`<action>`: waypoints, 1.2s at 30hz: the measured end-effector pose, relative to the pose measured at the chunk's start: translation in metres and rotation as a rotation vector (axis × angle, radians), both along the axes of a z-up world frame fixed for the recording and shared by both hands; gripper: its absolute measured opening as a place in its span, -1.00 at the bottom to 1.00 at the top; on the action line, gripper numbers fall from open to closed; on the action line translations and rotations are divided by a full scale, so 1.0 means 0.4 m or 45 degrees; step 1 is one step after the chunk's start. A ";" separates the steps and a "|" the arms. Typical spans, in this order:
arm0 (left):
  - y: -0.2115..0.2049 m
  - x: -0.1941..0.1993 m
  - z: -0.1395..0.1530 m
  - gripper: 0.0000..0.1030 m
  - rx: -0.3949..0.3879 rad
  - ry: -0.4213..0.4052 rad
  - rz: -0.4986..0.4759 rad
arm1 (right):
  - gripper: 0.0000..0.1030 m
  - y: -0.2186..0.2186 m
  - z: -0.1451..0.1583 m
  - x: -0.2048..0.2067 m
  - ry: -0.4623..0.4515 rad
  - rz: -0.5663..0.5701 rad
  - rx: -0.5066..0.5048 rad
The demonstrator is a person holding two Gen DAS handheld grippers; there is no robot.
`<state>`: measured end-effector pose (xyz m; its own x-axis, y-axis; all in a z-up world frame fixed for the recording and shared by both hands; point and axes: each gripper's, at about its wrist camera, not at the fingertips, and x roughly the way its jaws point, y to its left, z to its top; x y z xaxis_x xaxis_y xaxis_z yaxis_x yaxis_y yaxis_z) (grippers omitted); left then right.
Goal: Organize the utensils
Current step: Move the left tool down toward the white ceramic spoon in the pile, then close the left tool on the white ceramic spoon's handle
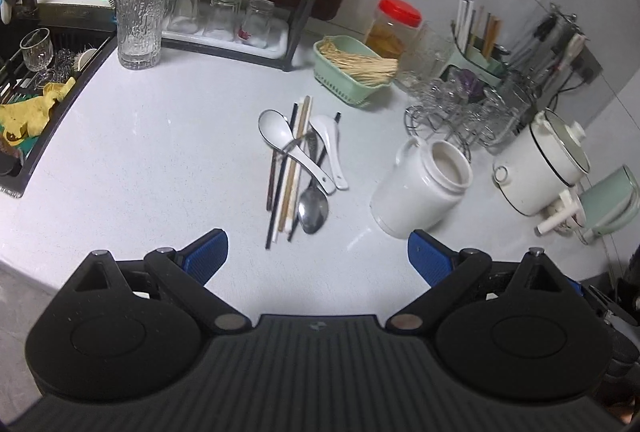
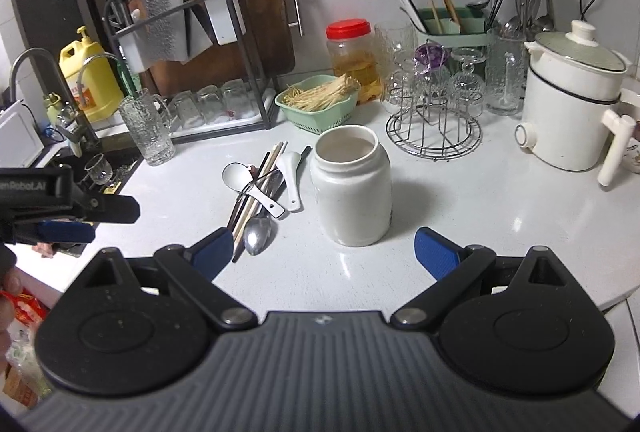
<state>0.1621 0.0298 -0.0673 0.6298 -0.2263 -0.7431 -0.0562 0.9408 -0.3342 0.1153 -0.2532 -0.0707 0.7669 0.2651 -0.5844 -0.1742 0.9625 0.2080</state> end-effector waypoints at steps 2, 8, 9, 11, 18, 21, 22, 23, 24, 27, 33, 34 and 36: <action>0.009 0.035 -0.003 0.90 0.013 0.019 -0.008 | 0.91 0.010 -0.001 0.028 0.015 0.020 -0.018; 0.027 0.128 0.014 0.88 -0.029 0.006 -0.030 | 0.91 0.011 0.006 0.086 0.043 0.026 -0.034; 0.027 0.144 0.007 0.88 -0.027 0.009 -0.037 | 0.91 0.015 0.002 0.096 0.042 0.033 -0.054; 0.026 0.170 -0.009 0.87 -0.022 0.015 -0.055 | 0.91 0.023 -0.008 0.119 0.054 0.038 -0.086; 0.044 0.255 -0.060 0.77 -0.004 0.032 -0.089 | 0.91 0.042 -0.046 0.198 0.103 0.025 -0.114; 0.059 0.291 -0.081 0.74 -0.015 0.043 -0.084 | 0.91 0.052 -0.060 0.229 0.104 0.018 -0.137; 0.066 0.304 -0.089 0.73 -0.021 0.045 -0.079 | 0.91 0.055 -0.066 0.242 0.106 0.010 -0.146; 0.074 0.320 -0.098 0.67 -0.023 0.043 -0.075 | 0.91 0.058 -0.074 0.256 0.112 0.006 -0.153; 0.081 0.333 -0.106 0.61 -0.025 0.044 -0.070 | 0.91 0.061 -0.081 0.268 0.112 0.004 -0.160; 0.101 0.375 -0.134 0.46 -0.020 0.052 -0.059 | 0.91 0.084 -0.105 0.305 0.113 0.008 -0.238; 0.149 0.459 -0.208 0.12 -0.084 0.079 -0.026 | 0.90 0.105 -0.143 0.361 0.143 0.022 -0.275; 0.153 0.473 -0.222 0.09 -0.096 0.088 -0.024 | 0.90 0.109 -0.147 0.367 0.142 0.021 -0.283; 0.156 0.502 -0.253 0.01 -0.115 0.110 -0.023 | 0.90 0.115 -0.155 0.377 0.148 0.010 -0.301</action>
